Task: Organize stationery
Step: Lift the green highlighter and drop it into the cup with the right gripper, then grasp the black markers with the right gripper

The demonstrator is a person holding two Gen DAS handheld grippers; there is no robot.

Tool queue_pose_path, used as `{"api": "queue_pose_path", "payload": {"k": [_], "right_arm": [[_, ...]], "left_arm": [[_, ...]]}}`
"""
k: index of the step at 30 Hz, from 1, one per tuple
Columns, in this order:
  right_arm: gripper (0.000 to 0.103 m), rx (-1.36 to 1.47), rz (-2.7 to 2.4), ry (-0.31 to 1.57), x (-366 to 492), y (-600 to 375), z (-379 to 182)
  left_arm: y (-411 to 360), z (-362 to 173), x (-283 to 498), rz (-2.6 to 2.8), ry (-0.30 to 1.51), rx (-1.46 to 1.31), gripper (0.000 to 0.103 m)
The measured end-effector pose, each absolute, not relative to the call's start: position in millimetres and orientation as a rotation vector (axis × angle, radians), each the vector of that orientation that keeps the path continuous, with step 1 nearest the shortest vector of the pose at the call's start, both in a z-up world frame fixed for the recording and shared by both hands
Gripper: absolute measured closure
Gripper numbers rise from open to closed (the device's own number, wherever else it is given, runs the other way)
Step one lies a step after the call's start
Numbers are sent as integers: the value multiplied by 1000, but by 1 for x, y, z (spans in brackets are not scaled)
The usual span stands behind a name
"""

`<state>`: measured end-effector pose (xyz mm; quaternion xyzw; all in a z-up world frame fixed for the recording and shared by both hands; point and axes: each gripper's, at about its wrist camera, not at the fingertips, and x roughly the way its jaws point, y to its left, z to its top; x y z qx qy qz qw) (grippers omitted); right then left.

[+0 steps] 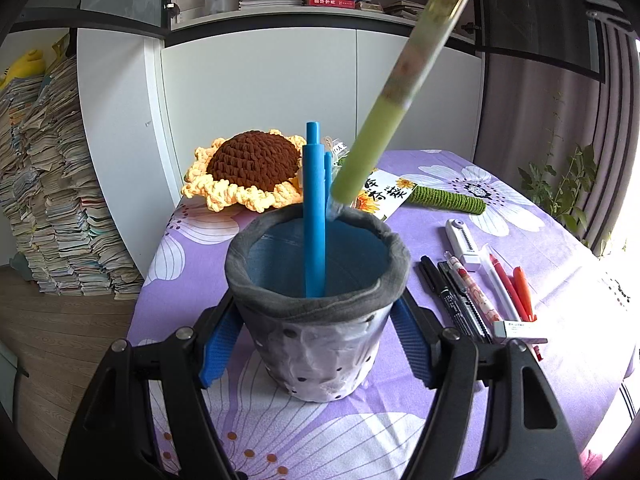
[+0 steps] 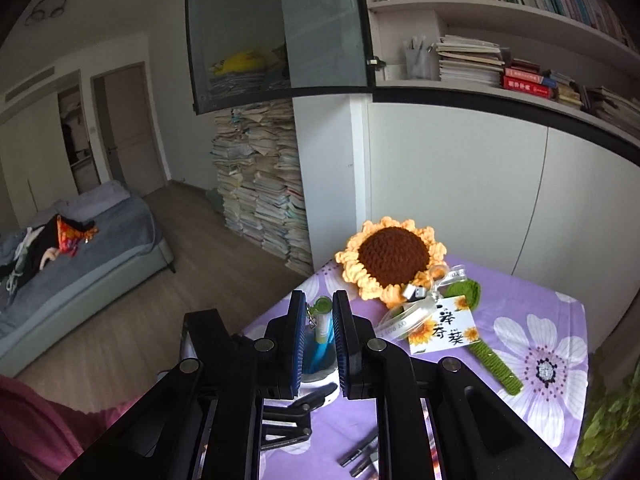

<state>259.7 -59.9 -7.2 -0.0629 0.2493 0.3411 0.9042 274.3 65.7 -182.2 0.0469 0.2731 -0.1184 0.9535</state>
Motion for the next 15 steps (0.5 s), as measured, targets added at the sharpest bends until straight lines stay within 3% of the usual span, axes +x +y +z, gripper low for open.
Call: {"api": "queue_pose_path", "payload": {"k": [15], "right_arm": [[88, -69, 692, 794, 325, -40, -84]], "left_arm": [[65, -181, 275, -242, 553, 96, 32]]}}
